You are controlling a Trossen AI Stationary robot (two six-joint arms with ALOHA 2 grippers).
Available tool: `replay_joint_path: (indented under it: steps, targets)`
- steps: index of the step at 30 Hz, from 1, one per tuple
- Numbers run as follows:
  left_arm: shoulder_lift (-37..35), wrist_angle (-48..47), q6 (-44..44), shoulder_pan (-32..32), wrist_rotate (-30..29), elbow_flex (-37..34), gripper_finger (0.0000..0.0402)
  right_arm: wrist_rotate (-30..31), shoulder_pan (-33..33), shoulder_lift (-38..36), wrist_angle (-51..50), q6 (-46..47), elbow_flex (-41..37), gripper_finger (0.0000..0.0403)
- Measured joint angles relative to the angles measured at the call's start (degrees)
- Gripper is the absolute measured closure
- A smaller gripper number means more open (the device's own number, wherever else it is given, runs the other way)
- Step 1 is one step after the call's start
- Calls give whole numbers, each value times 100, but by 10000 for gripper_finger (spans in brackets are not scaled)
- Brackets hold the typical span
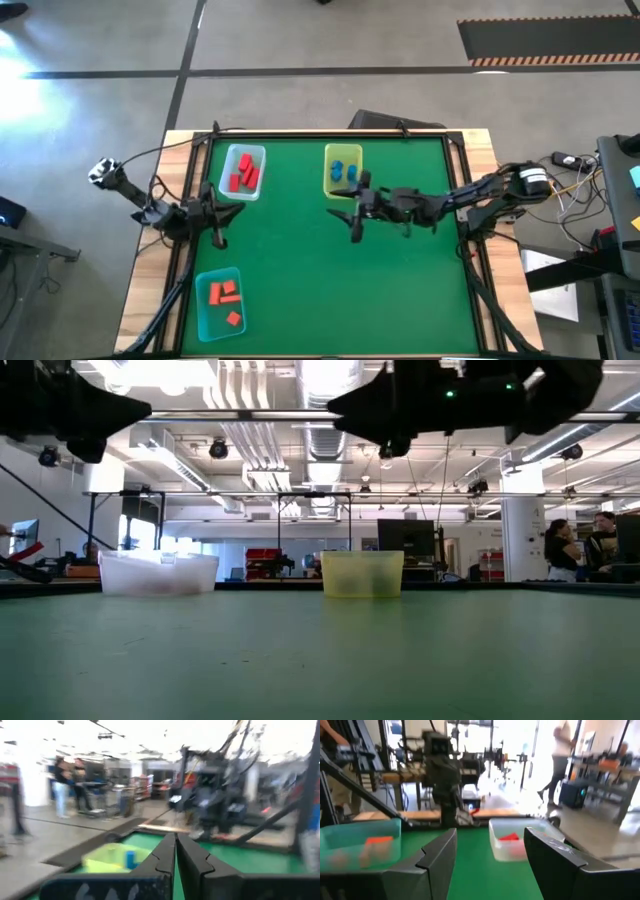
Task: Sort & place blocks by color
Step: Return to Home Position
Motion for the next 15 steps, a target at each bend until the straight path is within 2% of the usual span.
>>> replay_joint_path:
  steps: [3,7,10,15]
  targets:
    - [-560,-1120,247,169,51,257,402,1,-10,-329,231,-155,-386,184]
    - [-1268,-2409,-80,251,-23,354,402,-4,-95,-802,209,-168,-852,184]
    - [-1351,-2420,-307,353,-389,228,402,-3,-190,-1186,239,-218,-1210,184]
    - [-1147,-2512,-772,658,-405,-10,402,-10,-362,-1653,688,-272,-1759,184]
